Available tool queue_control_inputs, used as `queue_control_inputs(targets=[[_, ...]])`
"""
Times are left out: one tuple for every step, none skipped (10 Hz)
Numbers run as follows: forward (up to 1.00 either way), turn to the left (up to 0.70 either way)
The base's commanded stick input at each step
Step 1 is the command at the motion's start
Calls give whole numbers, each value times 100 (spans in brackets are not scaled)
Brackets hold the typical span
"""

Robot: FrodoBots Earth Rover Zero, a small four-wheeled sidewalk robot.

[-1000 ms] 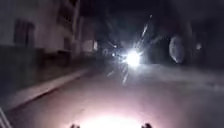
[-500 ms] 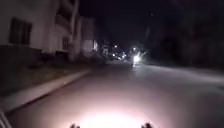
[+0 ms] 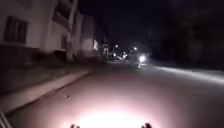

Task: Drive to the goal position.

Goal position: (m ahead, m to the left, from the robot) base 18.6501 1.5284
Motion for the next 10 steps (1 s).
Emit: queue_control_inputs(targets=[[70, -26], [70, 0], [70, 0], [70, 0], [70, 0], [70, 0], [70, 0], [70, 0], [70, 0], [70, 0]])
